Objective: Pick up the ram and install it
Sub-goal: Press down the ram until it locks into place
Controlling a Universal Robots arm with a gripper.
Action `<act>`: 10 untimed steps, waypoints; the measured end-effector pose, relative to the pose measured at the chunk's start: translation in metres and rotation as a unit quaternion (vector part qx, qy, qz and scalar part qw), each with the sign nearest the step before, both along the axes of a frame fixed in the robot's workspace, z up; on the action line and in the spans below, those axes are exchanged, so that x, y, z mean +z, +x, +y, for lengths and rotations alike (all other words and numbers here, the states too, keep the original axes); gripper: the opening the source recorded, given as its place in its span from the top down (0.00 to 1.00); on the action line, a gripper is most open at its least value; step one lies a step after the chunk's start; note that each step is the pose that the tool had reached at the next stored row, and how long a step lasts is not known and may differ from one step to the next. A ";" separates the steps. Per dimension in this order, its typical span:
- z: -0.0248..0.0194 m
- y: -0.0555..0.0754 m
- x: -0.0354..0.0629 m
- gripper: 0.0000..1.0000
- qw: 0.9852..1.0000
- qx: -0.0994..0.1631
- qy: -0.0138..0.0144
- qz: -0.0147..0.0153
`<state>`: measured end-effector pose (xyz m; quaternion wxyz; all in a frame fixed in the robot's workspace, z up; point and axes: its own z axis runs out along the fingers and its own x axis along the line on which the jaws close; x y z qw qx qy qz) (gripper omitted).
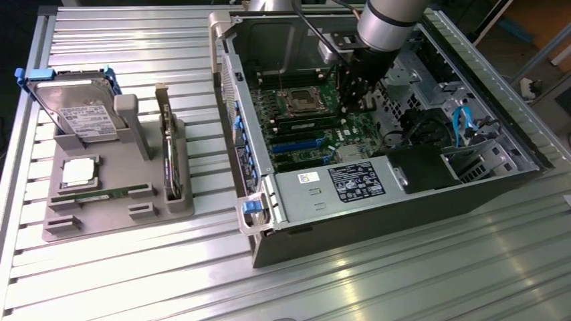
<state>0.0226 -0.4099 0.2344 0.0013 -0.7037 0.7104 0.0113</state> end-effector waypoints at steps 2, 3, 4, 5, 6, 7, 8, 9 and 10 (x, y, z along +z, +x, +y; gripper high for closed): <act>0.0000 0.000 -0.0001 0.89 1.000 0.000 0.000 0.000; 0.0000 0.000 -0.0002 0.89 1.000 0.000 0.000 0.000; 0.0000 0.000 -0.0003 0.89 1.000 0.000 0.000 0.000; 0.0000 0.000 -0.0008 0.89 1.000 0.000 0.000 0.000; 0.0000 0.000 -0.0013 0.89 1.000 0.000 0.000 0.000; 0.0000 0.000 -0.0019 0.89 1.000 0.000 0.000 0.000; -0.0001 0.000 -0.0021 0.89 1.000 0.000 0.000 0.000; 0.0000 0.000 -0.0021 0.89 1.000 0.000 0.000 0.000; 0.0000 0.000 -0.0023 0.89 1.000 0.000 0.000 0.000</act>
